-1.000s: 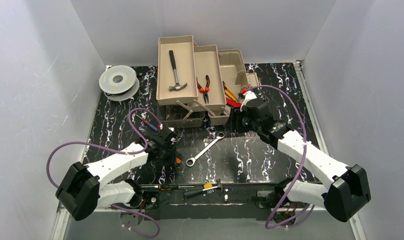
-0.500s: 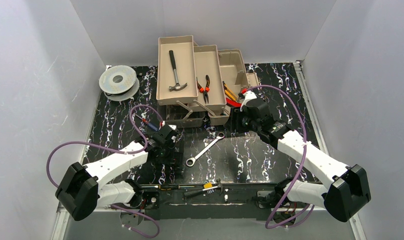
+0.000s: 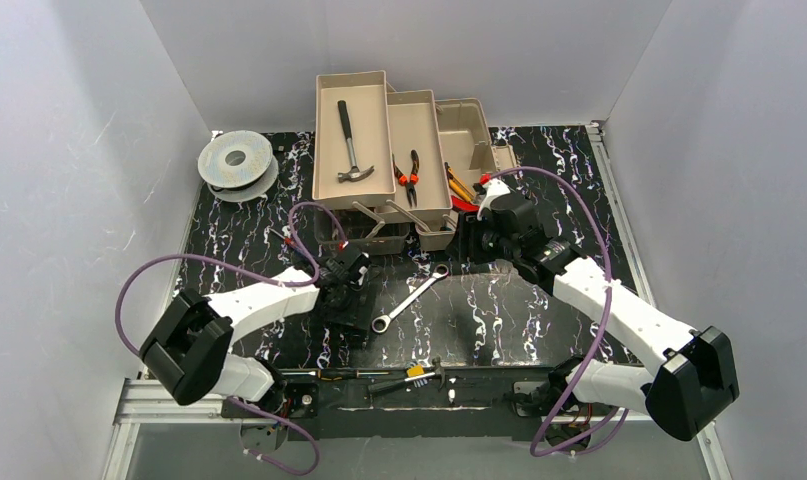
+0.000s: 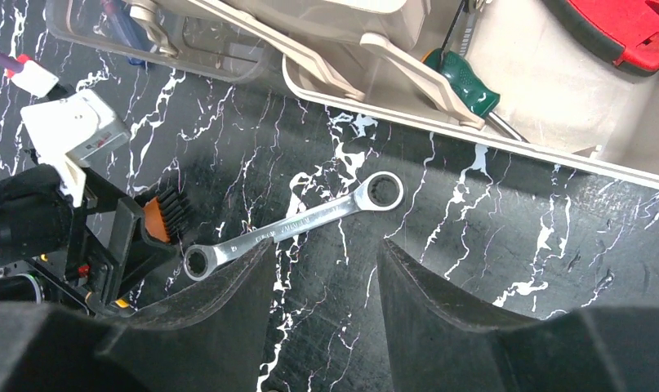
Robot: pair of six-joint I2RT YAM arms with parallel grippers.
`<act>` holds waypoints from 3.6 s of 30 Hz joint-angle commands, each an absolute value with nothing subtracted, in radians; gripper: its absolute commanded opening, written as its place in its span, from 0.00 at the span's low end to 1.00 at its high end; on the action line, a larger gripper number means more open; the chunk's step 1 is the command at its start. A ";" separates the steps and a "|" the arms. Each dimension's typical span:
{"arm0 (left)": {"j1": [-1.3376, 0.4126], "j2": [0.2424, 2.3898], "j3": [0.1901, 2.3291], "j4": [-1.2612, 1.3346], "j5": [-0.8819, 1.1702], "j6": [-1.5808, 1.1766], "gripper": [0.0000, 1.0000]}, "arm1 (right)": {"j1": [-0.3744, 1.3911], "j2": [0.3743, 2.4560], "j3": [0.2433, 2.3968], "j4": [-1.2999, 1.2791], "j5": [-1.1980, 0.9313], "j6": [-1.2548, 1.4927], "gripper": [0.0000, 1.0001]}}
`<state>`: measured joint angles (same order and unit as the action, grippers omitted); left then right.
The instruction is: Pack the tool kit
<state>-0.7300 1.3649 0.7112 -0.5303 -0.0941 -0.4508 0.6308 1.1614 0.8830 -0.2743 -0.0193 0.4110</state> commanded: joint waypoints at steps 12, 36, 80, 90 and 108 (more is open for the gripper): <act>-0.737 1.535 0.807 -0.594 -0.091 -0.427 0.41 | 0.636 1.160 0.926 -0.253 -0.038 0.411 0.56; -0.737 1.295 1.141 -0.654 0.087 -0.423 0.12 | 0.636 1.102 0.929 -0.254 0.000 0.414 0.56; -0.502 2.223 2.262 -0.194 0.149 -0.139 0.84 | 0.623 0.937 0.898 -0.278 0.247 0.368 0.53; -0.502 2.089 2.213 -0.171 0.204 -0.152 0.98 | 0.619 0.944 0.915 -0.299 0.237 0.367 0.54; -0.502 1.443 1.582 -0.156 0.124 -0.330 0.98 | 0.584 1.386 1.409 -0.465 0.205 0.464 0.52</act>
